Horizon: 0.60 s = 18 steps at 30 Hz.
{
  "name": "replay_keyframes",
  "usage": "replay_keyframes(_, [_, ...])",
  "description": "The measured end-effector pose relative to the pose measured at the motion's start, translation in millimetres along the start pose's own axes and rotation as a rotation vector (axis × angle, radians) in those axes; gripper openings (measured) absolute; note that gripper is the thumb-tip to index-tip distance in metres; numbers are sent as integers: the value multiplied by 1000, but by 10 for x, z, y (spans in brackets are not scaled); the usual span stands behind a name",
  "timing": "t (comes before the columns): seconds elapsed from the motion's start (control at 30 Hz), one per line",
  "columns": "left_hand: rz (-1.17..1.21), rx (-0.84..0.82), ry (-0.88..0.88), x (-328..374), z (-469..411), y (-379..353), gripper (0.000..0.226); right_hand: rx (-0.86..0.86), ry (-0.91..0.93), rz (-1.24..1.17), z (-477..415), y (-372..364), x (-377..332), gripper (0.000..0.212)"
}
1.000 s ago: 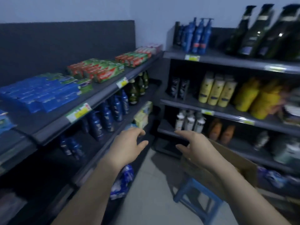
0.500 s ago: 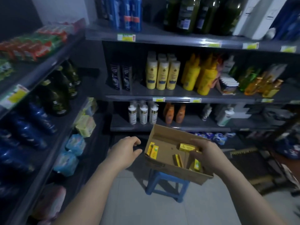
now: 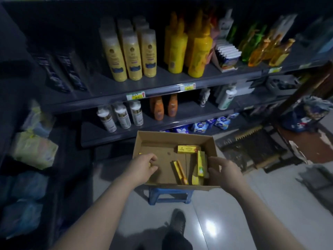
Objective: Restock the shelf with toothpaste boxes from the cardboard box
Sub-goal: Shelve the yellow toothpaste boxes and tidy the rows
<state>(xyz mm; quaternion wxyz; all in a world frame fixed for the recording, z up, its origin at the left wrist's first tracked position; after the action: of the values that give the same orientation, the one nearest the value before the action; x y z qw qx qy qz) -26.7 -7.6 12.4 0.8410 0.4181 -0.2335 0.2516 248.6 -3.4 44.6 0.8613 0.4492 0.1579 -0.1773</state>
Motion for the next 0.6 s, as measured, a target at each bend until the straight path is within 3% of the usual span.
replay_keyframes(0.17, [-30, -62, 41, 6, -847, -232, 29, -109, -40, -25, -799, -188, 472, 32])
replay_keyframes(0.6, [-210, -336, 41, -283, -2586, -1238, 66, -162, -97, -152, -2120, -756, 1091, 41])
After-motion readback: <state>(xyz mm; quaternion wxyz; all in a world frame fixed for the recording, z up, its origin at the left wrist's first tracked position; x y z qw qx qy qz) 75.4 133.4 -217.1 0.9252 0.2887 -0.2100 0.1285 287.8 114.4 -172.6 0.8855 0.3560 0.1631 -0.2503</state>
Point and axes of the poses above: each hand's wrist, its own z-axis away from the middle knuckle, its own y-axis out of the back of the hand, x = y × z, the point moved 6 cm from there along -z, towards the middle knuckle, and after that the axes turned 13 degrees about -x, right-handed, at the moved point
